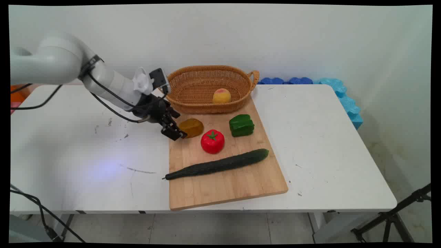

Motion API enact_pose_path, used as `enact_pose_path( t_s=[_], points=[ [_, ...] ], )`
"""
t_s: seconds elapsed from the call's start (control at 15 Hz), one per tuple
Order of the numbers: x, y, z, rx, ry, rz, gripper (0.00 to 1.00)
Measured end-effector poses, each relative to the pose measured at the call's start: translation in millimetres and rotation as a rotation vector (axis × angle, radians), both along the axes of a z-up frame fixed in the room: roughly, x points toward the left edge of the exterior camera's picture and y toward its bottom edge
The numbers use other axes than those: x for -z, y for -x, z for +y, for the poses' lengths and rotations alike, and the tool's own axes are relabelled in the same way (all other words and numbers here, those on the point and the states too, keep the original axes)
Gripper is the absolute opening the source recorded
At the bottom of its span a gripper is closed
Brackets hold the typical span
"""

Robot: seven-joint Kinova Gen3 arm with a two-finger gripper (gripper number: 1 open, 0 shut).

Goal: Pick up the cucumber from the cutting board

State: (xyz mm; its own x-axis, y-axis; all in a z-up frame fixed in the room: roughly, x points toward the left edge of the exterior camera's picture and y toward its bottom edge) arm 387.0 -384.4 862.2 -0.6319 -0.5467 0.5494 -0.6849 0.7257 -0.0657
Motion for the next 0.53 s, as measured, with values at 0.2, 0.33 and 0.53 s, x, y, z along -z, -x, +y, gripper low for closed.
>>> enact_pose_path(
  t_s=[0.2, 0.33, 0.53],
  points=[
    [-21.2, 3.0, 15.3, 0.01, 0.002, 0.006, 1.0],
    [-30.7, 6.6, 23.7, 0.011, -0.001, 0.011, 1.0],
    [-46.3, 17.8, 40.2, 0.012, -0.015, 0.025, 1.0]
  ],
)
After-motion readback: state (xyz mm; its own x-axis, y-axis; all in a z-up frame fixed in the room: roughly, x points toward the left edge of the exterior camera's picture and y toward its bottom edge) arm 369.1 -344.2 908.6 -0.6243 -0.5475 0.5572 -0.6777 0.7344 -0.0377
